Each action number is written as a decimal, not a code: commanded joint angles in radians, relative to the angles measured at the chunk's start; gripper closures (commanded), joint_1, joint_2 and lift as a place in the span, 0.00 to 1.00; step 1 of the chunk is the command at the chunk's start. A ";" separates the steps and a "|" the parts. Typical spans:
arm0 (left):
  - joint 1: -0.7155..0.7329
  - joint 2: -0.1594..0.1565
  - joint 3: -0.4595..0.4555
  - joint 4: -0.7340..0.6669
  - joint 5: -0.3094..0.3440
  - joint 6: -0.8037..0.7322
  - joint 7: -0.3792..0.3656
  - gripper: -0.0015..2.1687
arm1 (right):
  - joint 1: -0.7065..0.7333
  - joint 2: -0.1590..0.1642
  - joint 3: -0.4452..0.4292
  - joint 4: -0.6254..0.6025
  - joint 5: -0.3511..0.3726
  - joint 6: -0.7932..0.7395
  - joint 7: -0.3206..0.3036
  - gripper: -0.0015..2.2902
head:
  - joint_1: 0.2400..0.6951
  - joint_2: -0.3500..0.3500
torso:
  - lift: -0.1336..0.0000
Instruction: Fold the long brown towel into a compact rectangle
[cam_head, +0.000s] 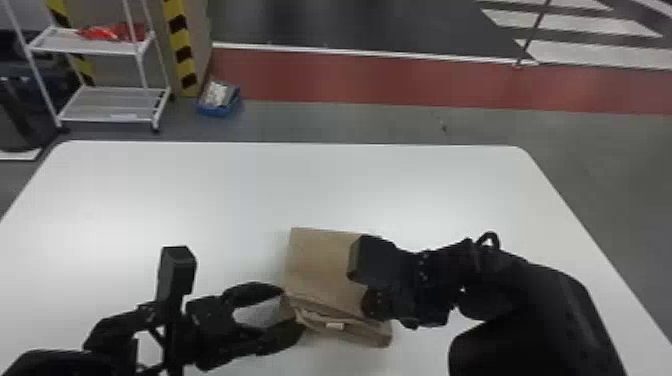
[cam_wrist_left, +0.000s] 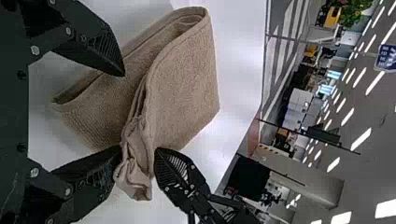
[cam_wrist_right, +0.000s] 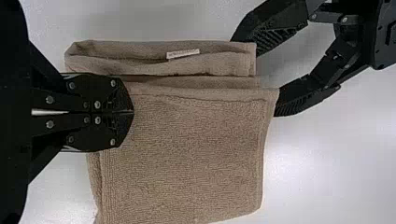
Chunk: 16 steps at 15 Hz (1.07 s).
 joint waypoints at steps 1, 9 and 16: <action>-0.011 -0.003 0.026 0.000 0.000 0.008 0.000 0.01 | 0.000 0.006 0.001 0.005 0.003 -0.001 0.003 0.72 | 1.00 0.34 | 0.07; -0.022 -0.003 0.084 -0.020 0.069 0.023 0.074 0.01 | -0.006 0.032 -0.055 -0.023 -0.021 0.008 0.003 0.72 | 1.00 0.44 | 0.07; -0.069 -0.003 0.049 0.069 0.052 0.014 0.130 0.07 | 0.014 0.023 -0.181 -0.064 -0.044 0.020 0.003 0.72 | 1.00 0.38 | 0.07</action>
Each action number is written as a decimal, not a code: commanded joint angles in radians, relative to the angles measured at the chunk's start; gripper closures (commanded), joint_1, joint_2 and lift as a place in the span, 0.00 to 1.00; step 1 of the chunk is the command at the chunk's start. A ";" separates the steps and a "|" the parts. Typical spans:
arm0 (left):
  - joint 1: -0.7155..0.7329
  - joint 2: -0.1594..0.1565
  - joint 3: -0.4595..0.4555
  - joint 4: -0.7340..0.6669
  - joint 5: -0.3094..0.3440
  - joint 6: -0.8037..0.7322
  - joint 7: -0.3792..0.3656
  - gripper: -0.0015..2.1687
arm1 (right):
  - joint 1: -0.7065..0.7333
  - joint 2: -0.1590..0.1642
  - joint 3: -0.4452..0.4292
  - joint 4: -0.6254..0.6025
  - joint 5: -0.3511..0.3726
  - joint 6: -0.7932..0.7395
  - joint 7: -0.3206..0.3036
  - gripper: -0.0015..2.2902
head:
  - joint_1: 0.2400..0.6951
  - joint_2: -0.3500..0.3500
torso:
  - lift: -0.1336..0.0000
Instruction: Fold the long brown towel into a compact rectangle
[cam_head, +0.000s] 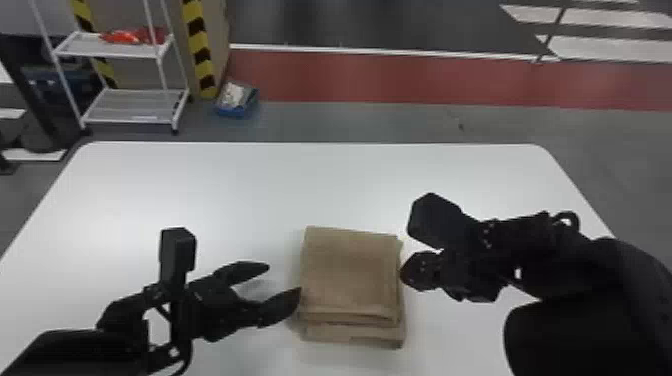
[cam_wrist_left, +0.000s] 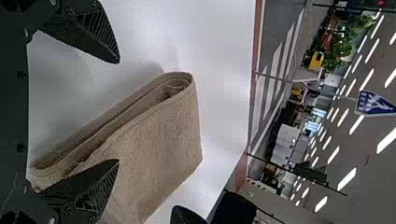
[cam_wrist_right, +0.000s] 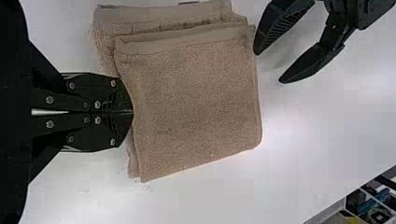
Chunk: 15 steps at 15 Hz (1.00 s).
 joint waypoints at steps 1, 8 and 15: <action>-0.011 -0.003 -0.004 0.021 -0.004 -0.004 0.003 0.07 | -0.009 -0.004 -0.023 0.007 0.010 -0.003 0.003 0.72 | 1.00 0.36 | 0.07; -0.025 -0.003 -0.005 0.052 -0.017 -0.025 -0.002 0.09 | -0.079 0.005 -0.017 0.190 0.056 -0.024 0.003 0.72 | 1.00 0.28 | 0.07; -0.022 -0.003 -0.010 0.049 -0.017 -0.022 -0.016 0.09 | -0.159 0.065 0.021 0.277 0.050 -0.015 0.003 0.72 | 1.00 0.31 | 0.07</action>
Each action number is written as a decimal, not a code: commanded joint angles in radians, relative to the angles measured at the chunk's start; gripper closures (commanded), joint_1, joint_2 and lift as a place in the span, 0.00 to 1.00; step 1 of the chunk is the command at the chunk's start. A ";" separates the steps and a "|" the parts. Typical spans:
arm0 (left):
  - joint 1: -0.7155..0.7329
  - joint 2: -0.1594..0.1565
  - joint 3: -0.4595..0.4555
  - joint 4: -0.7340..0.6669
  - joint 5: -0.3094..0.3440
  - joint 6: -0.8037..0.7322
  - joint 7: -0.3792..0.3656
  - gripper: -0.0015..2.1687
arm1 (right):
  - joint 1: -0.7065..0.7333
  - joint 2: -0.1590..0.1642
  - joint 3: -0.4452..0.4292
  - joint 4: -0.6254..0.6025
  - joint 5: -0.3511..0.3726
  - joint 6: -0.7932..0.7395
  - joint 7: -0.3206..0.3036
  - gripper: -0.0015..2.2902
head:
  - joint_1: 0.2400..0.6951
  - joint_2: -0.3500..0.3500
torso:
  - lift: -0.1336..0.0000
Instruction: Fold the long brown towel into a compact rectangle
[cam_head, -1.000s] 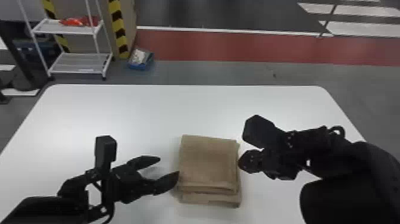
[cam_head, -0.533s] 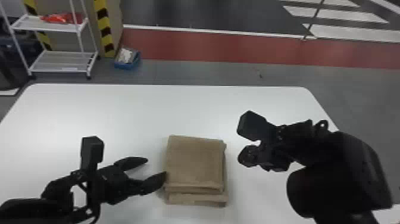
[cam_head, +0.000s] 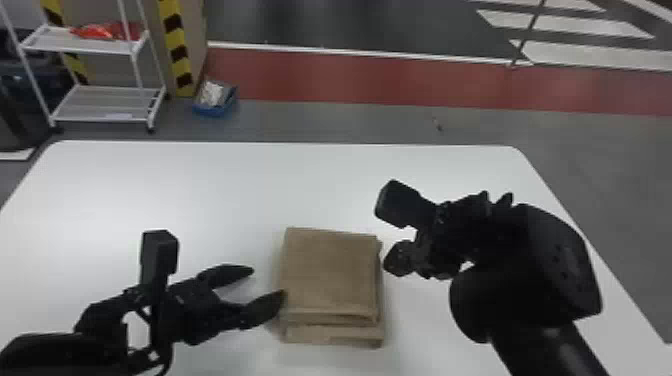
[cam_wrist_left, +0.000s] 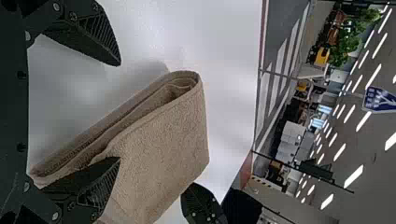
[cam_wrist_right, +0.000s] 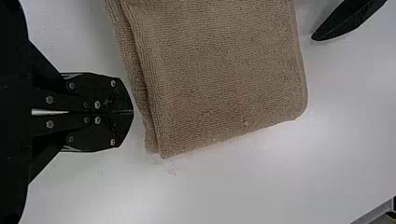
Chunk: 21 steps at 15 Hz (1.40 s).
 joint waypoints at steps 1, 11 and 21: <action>0.002 -0.003 0.000 -0.001 0.000 0.002 -0.003 0.09 | -0.021 0.015 0.009 0.029 0.006 0.000 0.003 0.72 | 1.00 0.32 | 0.07; 0.025 -0.003 0.000 -0.024 0.000 0.002 -0.015 0.09 | -0.085 0.099 0.030 0.126 0.024 0.000 0.003 0.72 | 1.00 0.37 | 0.07; 0.034 -0.003 0.078 -0.081 0.026 0.045 -0.033 0.09 | -0.007 0.044 -0.079 0.020 0.011 0.022 0.003 0.72 | 1.00 0.36 | 0.07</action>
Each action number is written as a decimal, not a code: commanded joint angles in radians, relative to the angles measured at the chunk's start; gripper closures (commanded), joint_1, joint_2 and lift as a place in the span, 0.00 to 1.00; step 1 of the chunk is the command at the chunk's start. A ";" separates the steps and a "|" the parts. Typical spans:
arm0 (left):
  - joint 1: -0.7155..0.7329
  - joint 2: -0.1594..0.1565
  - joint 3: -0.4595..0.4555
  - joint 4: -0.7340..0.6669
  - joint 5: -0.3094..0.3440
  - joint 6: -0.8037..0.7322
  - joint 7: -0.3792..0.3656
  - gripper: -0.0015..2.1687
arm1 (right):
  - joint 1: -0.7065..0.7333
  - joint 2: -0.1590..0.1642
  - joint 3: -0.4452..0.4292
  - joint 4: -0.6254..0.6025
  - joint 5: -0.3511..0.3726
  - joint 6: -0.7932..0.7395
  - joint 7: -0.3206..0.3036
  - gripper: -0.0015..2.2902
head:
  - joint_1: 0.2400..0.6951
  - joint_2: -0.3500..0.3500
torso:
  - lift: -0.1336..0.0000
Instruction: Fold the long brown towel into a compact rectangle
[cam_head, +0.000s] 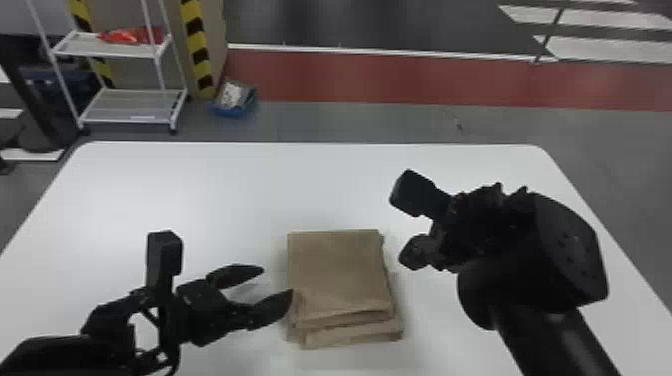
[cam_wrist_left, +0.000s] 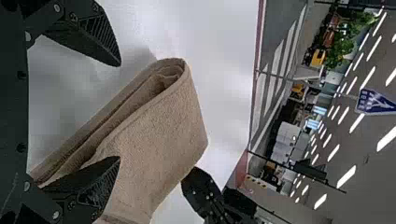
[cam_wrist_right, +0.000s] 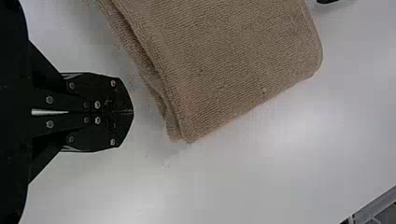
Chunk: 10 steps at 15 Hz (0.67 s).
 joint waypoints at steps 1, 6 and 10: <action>-0.002 -0.003 0.043 -0.028 0.016 0.027 -0.003 0.09 | 0.047 -0.036 -0.077 -0.094 -0.064 0.033 0.003 0.72 | 1.00 0.35 | 0.07; -0.002 -0.003 0.057 -0.040 0.020 0.045 -0.015 0.09 | 0.061 -0.005 -0.100 -0.238 -0.208 0.125 0.003 0.72 | 1.00 0.37 | 0.07; 0.015 -0.003 0.065 -0.054 0.029 0.042 -0.021 0.09 | 0.026 0.060 0.009 -0.154 -0.155 0.113 0.003 0.72 | 1.00 0.45 | 0.07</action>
